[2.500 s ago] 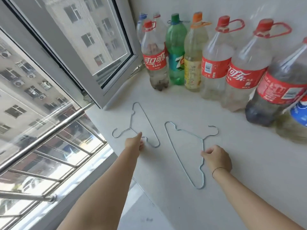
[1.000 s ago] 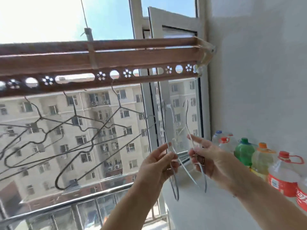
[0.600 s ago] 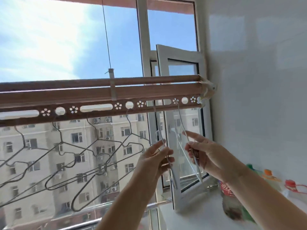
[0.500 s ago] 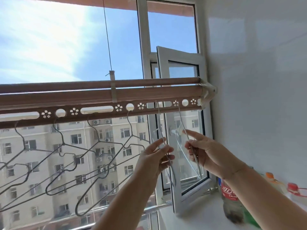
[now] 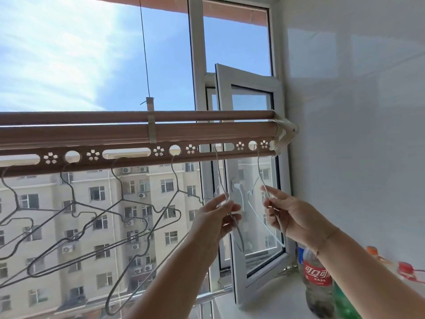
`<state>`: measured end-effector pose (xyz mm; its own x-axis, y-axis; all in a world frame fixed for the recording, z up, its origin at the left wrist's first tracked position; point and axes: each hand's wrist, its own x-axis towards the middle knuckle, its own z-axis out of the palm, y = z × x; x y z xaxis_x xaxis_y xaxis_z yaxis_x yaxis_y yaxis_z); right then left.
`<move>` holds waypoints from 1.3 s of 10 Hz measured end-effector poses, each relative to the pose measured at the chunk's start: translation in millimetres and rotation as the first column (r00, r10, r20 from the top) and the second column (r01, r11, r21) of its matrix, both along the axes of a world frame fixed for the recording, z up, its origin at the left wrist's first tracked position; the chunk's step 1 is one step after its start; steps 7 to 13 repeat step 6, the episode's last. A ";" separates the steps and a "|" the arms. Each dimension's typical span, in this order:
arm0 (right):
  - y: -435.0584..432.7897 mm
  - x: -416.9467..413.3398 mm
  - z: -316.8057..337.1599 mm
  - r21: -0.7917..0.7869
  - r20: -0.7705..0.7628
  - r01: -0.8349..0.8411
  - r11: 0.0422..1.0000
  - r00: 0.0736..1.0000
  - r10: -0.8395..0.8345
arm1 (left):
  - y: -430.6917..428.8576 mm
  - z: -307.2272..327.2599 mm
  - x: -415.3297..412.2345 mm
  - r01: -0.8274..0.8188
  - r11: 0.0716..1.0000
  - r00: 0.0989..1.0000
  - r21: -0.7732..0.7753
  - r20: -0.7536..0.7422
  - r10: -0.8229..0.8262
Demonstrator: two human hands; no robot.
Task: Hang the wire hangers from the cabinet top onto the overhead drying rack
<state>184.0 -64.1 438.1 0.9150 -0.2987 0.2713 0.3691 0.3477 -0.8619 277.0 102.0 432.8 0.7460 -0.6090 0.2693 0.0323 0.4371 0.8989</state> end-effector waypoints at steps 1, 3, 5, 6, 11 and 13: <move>-2.5 3.2 -3.3 -0.001 -0.019 0.005 1.000 1.000 -0.005 | -1.5 -4.9 5.8 -0.007 1.000 1.000 0.003 -0.030 0.007; -2.8 1.9 -4.3 0.041 -0.050 0.031 0.999 0.998 -0.029 | 3.3 -9.3 8.1 -0.025 1.000 0.998 -0.003 -0.060 0.025; -0.4 -15.4 -11.0 -0.002 -0.053 0.159 0.987 0.986 -0.159 | 28.4 -24.0 -1.1 -0.190 0.981 0.979 0.038 0.084 0.187; 0.7 -35.6 -37.9 0.072 -0.062 0.270 0.960 0.962 -0.265 | 66.2 -69.1 -30.6 -0.356 0.934 0.902 0.031 0.272 0.335; 0.7 -35.6 -37.9 0.072 -0.062 0.270 0.960 0.962 -0.265 | 66.2 -69.1 -30.6 -0.356 0.934 0.902 0.031 0.272 0.335; 0.7 -35.6 -37.9 0.072 -0.062 0.270 0.960 0.962 -0.265 | 66.2 -69.1 -30.6 -0.356 0.934 0.902 0.031 0.272 0.335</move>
